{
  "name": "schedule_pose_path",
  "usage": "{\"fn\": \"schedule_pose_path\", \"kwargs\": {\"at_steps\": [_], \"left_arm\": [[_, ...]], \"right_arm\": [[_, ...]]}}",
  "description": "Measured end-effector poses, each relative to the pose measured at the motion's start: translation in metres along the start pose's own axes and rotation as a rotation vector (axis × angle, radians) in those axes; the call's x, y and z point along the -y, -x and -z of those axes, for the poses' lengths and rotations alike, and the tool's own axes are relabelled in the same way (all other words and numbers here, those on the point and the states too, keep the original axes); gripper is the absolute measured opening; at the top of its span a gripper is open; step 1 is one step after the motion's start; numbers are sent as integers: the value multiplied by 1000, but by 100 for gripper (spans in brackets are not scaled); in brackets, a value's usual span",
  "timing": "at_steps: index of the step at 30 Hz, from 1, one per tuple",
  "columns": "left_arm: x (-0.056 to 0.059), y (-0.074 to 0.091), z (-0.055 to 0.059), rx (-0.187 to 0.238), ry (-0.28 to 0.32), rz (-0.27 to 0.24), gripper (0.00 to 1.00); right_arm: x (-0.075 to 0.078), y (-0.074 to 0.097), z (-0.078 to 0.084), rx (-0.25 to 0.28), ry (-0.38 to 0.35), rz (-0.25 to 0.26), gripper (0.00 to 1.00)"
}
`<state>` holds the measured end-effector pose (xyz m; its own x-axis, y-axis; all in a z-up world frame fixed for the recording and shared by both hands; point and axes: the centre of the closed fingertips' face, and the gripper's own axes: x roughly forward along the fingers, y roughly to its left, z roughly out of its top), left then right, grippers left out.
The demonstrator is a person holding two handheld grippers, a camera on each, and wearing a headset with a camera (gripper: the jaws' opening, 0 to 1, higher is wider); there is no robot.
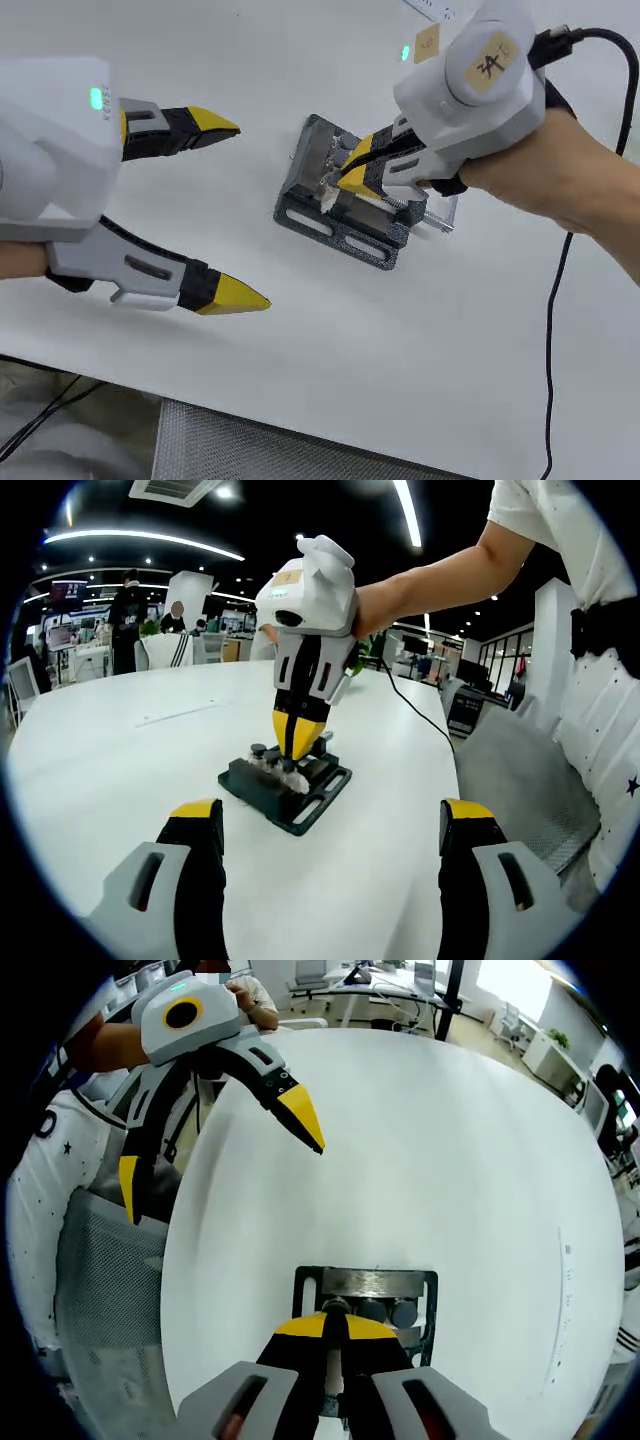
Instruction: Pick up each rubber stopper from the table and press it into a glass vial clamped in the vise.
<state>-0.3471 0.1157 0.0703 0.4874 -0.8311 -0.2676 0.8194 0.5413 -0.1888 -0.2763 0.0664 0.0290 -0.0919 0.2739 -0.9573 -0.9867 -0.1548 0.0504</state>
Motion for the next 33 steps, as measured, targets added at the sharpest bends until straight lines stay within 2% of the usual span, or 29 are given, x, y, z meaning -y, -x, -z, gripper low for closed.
{"fn": "schedule_pose_path", "kwargs": {"at_steps": [15,24,33], "left_arm": [[-1,-4,-4,15,2,1,86],[-1,-4,-3,20,6,-1,86],[-4,-2,-4,29,13,-12,86]], "right_arm": [[0,-1,0,-24,42,9,0],[-1,-3,0,-68,81,5,0],[-1,-4,0,-75,64,-20,0]]}}
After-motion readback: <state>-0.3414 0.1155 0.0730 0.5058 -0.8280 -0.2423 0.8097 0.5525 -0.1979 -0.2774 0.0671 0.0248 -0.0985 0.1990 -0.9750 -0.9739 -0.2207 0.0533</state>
